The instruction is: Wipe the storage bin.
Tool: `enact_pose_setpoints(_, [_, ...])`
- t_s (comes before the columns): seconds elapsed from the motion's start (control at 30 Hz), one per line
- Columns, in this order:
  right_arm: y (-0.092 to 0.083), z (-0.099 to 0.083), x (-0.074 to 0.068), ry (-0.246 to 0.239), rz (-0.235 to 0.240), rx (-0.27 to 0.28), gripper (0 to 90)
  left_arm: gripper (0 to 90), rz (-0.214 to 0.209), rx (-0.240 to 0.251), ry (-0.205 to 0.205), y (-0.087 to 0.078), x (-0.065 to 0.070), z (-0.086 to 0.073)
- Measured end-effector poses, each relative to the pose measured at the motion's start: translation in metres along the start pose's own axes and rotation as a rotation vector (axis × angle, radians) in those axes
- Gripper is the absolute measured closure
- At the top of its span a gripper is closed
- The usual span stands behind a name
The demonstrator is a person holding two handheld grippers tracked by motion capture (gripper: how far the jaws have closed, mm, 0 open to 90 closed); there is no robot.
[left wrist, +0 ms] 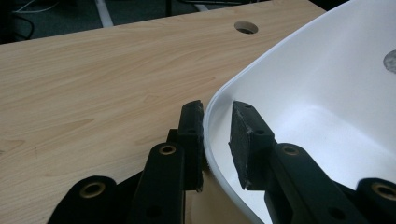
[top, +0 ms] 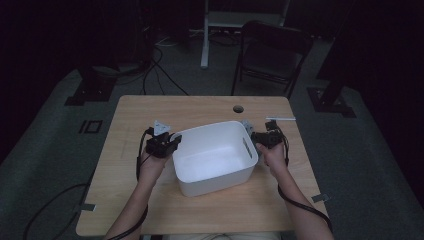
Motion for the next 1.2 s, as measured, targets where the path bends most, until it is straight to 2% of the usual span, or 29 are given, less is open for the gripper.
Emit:
enact_pose_setpoints(0.2, [0.017, -0.02, 0.014, 0.006, -0.055, -0.066, 78.4, 74.6, 0.0, 0.006, -0.008, 0.0, 0.0, 0.0])
enact_pose_setpoints(0.33, [0.025, -0.028, 0.021, 0.018, -0.069, -0.094, 78.3, 74.5, -0.012, 0.012, -0.015, -0.001, -0.001, -0.001])
enact_pose_setpoints(0.37, [0.026, -0.03, 0.023, 0.022, -0.072, -0.096, 78.2, 74.5, -0.012, 0.012, -0.015, -0.001, -0.001, -0.001])
enact_pose_setpoints(0.4, [0.028, -0.032, 0.025, 0.024, -0.078, -0.102, 78.1, 74.3, -0.028, 0.035, -0.046, -0.001, -0.003, -0.002])
enact_pose_setpoints(0.43, [0.028, -0.033, 0.025, 0.024, -0.08, -0.099, 78.0, 73.8, -0.041, 0.042, -0.06, -0.001, -0.004, -0.002])
enact_pose_setpoints(0.57, [0.026, -0.032, 0.026, 0.027, -0.086, -0.082, 77.7, 71.8, -0.063, 0.045, -0.075, -0.001, -0.005, -0.003])
enact_pose_setpoints(0.63, [0.023, -0.03, 0.026, 0.015, -0.088, -0.07, 77.5, 67.8, -0.077, 0.05, -0.082, 0.0, -0.006, -0.003])
enact_pose_setpoints(0.67, [0.023, -0.03, 0.026, 0.015, -0.088, -0.07, 77.5, 67.8, -0.088, 0.05, -0.091, -0.001, -0.007, -0.003])
enact_pose_setpoints(0.7, [0.02, -0.028, 0.026, 0.014, -0.088, -0.062, 77.5, 66.8, -0.094, 0.074, -0.095, -0.002, -0.007, -0.001])
enact_pose_setpoints(0.8, [0.012, -0.02, 0.026, 0.002, -0.086, -0.039, 77.5, 66.8, -0.125, 0.077, -0.093, -0.003, -0.007, 0.001])
enact_pose_setpoints(0.83, [0.004, -0.014, 0.025, -0.008, -0.084, -0.022, 77.4, 65.9, -0.124, 0.072, -0.093, -0.003, -0.007, 0.001])
enact_pose_setpoints(0.93, [-0.004, -0.007, 0.023, -0.016, -0.082, -0.002, 77.4, 61.5, -0.158, 0.075, -0.094, -0.005, -0.009, 0.002])
enact_pose_setpoints(1.03, [-0.023, 0.004, 0.019, -0.041, -0.084, 0.042, 77.5, 59.9, -0.18, 0.08, -0.074, -0.008, -0.013, 0.004])
enact_pose_setpoints(1.07, [-0.023, 0.004, 0.019, -0.041, -0.084, 0.042, 77.5, 59.9, -0.18, 0.08, -0.074, -0.008, -0.013, 0.004])
enact_pose_setpoints(1.1, [-0.032, 0.008, 0.016, -0.067, -0.092, 0.049, 77.4, 59.9, -0.187, 0.101, -0.072, -0.009, -0.016, 0.006])
enact_pose_setpoints(1.2, [-0.041, 0.011, 0.012, -0.071, -0.076, 0.067, 77.5, 57.4, -0.211, 0.128, -0.088, -0.011, -0.018, 0.008])
Point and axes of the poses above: each handheld gripper's, and its own axes: y roughly forward along the jaws, z roughly out of its top, x roughly to its right, the point moved 6 cm from there along y, roughly forward along the jaws, and after that the axes turned 11 degrees about x, right-handed, at the moved point
